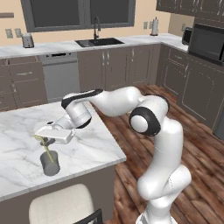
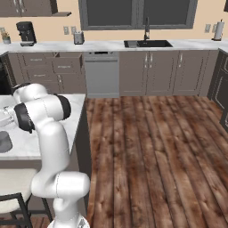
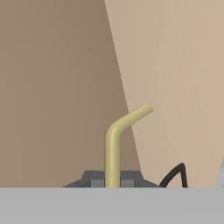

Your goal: Take a straw from the drawer in front and place it inside the glass cup on the dining counter.

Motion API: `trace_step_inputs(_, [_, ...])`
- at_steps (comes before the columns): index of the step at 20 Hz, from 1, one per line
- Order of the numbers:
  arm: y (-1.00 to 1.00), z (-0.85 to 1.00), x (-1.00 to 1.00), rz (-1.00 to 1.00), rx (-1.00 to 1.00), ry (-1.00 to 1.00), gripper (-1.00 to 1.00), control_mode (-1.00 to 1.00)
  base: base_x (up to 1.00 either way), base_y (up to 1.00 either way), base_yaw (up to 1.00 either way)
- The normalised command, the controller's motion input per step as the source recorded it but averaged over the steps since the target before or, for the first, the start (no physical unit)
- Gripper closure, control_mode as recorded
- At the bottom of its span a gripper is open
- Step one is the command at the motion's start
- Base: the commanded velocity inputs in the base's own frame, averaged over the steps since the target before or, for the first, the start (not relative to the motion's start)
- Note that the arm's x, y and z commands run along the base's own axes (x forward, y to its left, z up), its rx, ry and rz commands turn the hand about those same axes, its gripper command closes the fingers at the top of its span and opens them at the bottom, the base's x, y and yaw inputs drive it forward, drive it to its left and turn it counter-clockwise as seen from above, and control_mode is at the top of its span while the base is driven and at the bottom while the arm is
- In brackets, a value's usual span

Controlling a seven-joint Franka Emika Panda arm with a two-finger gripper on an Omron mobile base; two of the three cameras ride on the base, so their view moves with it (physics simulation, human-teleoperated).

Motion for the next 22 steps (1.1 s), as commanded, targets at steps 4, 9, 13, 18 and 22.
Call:
trace_step_inputs(4, [0.19,0.00,0.31,0.00,0.01,-0.03,1.00,-1.00,0.00,0.00,0.00])
trace_step_inputs(9, [0.22,-0.03,0.27,0.00,0.00,0.00,1.00,-1.00,0.00,0.00,0.00])
trace_step_inputs(13, [0.15,-0.24,0.27,0.00,0.00,0.00,1.00,-1.00,0.00,0.00,0.00])
trace_step_inputs(18, [0.04,-0.29,0.18,0.00,0.00,-0.07,1.00,-1.00,0.00,0.00,0.00])
trace_step_inputs(22, [0.02,-0.19,0.09,0.00,0.00,-0.11,1.00,-1.00,0.00,0.00,0.00])
